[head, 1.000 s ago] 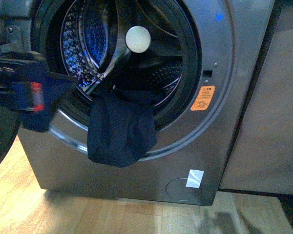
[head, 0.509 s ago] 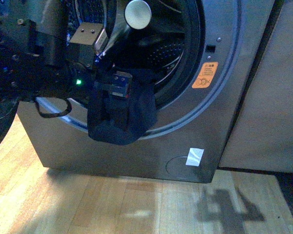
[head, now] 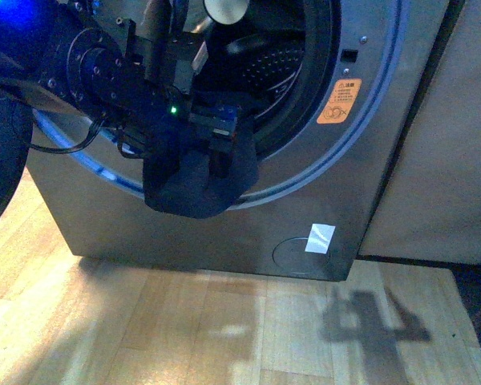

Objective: Collect clothes from washing machine

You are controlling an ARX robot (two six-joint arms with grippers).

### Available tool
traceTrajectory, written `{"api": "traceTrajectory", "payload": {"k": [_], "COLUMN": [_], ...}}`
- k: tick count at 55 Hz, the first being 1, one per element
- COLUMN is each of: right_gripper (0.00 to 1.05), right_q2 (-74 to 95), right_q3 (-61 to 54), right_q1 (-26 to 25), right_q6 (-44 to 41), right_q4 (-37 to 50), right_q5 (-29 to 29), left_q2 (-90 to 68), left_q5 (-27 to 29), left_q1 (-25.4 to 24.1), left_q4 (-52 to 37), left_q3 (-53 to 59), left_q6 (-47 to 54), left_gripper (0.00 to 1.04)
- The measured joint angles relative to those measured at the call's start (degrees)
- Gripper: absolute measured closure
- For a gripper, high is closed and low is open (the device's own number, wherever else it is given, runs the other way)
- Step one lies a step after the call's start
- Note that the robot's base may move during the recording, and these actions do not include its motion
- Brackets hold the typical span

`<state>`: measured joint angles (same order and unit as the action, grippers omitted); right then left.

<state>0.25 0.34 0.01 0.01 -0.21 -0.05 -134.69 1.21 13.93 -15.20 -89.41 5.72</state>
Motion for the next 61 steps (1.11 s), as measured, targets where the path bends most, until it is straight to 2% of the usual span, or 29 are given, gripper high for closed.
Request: {"api": "traceTrajectory", "payload": {"k": [9, 20, 25, 33, 42, 52, 61], "right_gripper": [0.07, 0.07, 0.07, 0.07, 0.07, 0.07, 0.07], "right_q2": [0.0, 0.0, 0.0, 0.0, 0.0, 0.0, 0.0], "right_q3": [0.0, 0.0, 0.0, 0.0, 0.0, 0.0, 0.0], "right_q1": [0.0, 0.0, 0.0, 0.0, 0.0, 0.0, 0.0], "right_q6": [0.0, 0.0, 0.0, 0.0, 0.0, 0.0, 0.0], "right_q4": [0.0, 0.0, 0.0, 0.0, 0.0, 0.0, 0.0], "right_q5": [0.0, 0.0, 0.0, 0.0, 0.0, 0.0, 0.0], "left_q2": [-2.34, -3.76, -3.78, -3.65, -3.63, -3.63, -4.85], "left_q5": [3.76, 12.55, 9.97, 1.49, -1.62, 0.17, 6.36], "left_q1": [-0.17, -0.66, -0.5, 2.23, 4.94, 6.51, 5.9], "left_q4": [3.08, 4.5, 6.82, 10.1, 12.48, 13.05, 13.31], "left_q3": [-3.78, -5.22, -5.22, -5.97, -7.78, -8.44, -8.44], "left_q6": [-0.11, 1.57, -0.63, -9.7, -14.53, -14.8, -10.08], "left_gripper": [0.07, 0.07, 0.07, 0.07, 0.07, 0.07, 0.07]}}
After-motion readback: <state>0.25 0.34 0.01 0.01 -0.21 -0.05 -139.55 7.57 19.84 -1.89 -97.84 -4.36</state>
